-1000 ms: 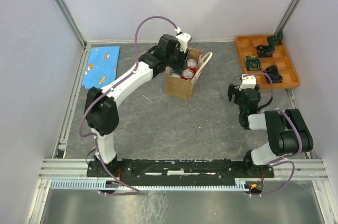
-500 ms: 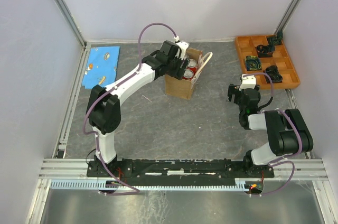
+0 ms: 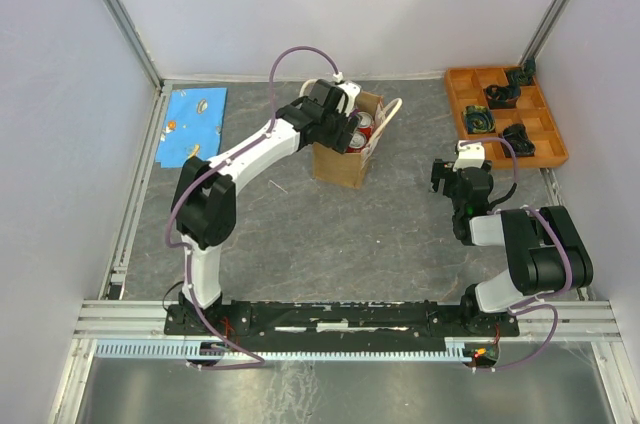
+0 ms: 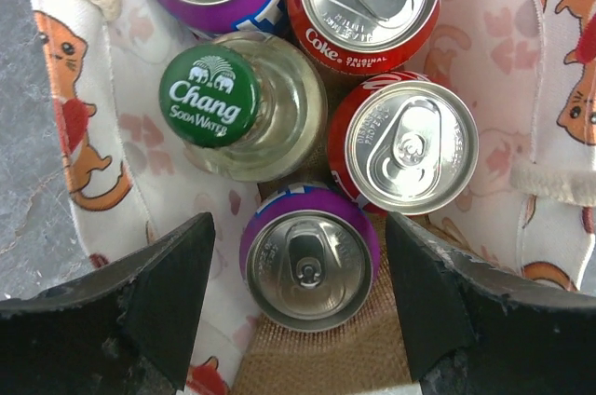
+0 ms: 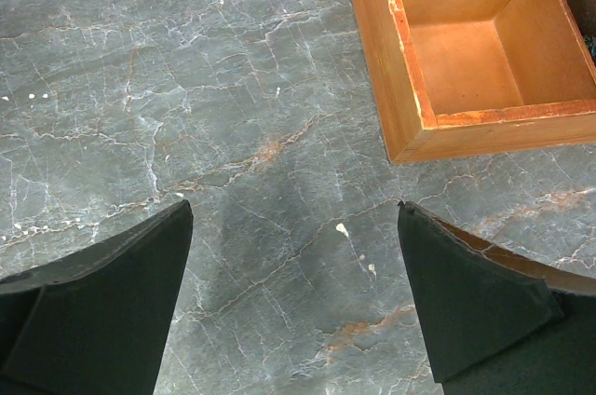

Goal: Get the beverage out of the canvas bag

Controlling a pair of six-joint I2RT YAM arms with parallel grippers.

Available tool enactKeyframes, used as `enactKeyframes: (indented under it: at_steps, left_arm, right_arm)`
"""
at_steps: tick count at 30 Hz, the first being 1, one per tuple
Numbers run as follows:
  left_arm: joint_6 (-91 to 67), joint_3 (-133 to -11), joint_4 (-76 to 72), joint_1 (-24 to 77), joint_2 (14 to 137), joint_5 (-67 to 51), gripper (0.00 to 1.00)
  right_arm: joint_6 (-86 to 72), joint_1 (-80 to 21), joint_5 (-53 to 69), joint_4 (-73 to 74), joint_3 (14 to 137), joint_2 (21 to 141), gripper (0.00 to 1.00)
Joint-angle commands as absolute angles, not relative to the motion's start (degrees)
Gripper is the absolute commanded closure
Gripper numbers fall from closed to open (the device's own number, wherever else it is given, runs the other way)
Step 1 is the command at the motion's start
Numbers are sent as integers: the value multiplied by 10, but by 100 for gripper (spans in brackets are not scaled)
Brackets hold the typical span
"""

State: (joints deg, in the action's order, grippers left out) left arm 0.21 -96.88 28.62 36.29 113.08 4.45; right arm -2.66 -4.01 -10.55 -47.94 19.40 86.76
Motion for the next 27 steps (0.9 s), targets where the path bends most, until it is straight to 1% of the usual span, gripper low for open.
enactKeyframes:
  at_steps: [1, 7, 11, 14, 19, 27]
  left_arm:
    - [13, -1001, 369, 364, 1162, 47, 20]
    - [2, -1037, 434, 364, 1185, 56, 24]
    - [-8, -1058, 479, 364, 1187, 63, 31]
    - [-10, -1069, 514, 364, 1184, 65, 30]
    - [-8, -1072, 538, 363, 1179, 73, 25]
    - [0, -1094, 560, 363, 1223, 61, 24]
  right_arm:
    - [-18, -38, -103, -494, 211, 868, 1]
    - [-18, -37, -103, -494, 212, 868, 1]
    - [-18, -38, -103, -494, 212, 868, 1]
    - [-18, -38, -103, -494, 212, 868, 1]
    - [-18, -38, -103, -494, 212, 868, 1]
    - [-18, -38, -103, -494, 212, 868, 1]
